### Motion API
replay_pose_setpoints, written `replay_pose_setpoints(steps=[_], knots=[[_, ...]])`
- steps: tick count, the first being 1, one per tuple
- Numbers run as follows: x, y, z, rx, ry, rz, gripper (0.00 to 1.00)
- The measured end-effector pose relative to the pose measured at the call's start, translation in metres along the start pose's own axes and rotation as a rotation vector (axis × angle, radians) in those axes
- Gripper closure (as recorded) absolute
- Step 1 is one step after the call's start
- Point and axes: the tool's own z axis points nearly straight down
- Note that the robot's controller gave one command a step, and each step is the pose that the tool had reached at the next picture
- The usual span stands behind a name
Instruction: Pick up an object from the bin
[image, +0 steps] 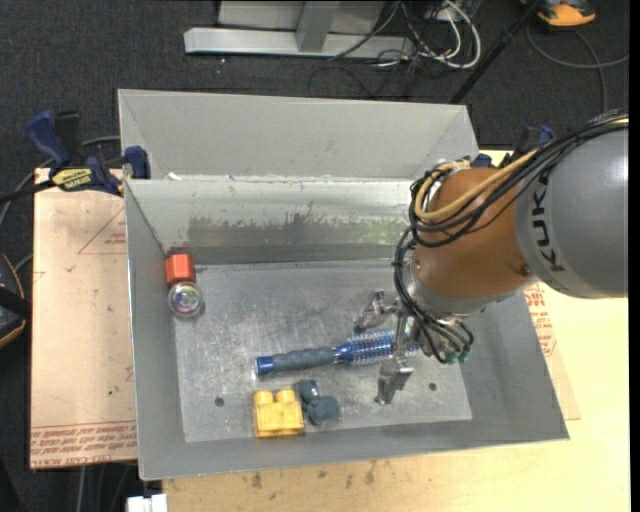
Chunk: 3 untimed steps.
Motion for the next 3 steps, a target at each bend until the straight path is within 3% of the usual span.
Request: replay_pose_setpoints(steps=[1, 2, 3], knots=[[-0.041, -0.048, 0.072, 0.001, -0.011, -0.223, 0.00], [-0.044, -0.050, 0.068, 0.005, -0.017, -0.223, 1.00], [-0.052, -0.044, 0.038, 0.005, -0.013, -0.346, 1.00]])
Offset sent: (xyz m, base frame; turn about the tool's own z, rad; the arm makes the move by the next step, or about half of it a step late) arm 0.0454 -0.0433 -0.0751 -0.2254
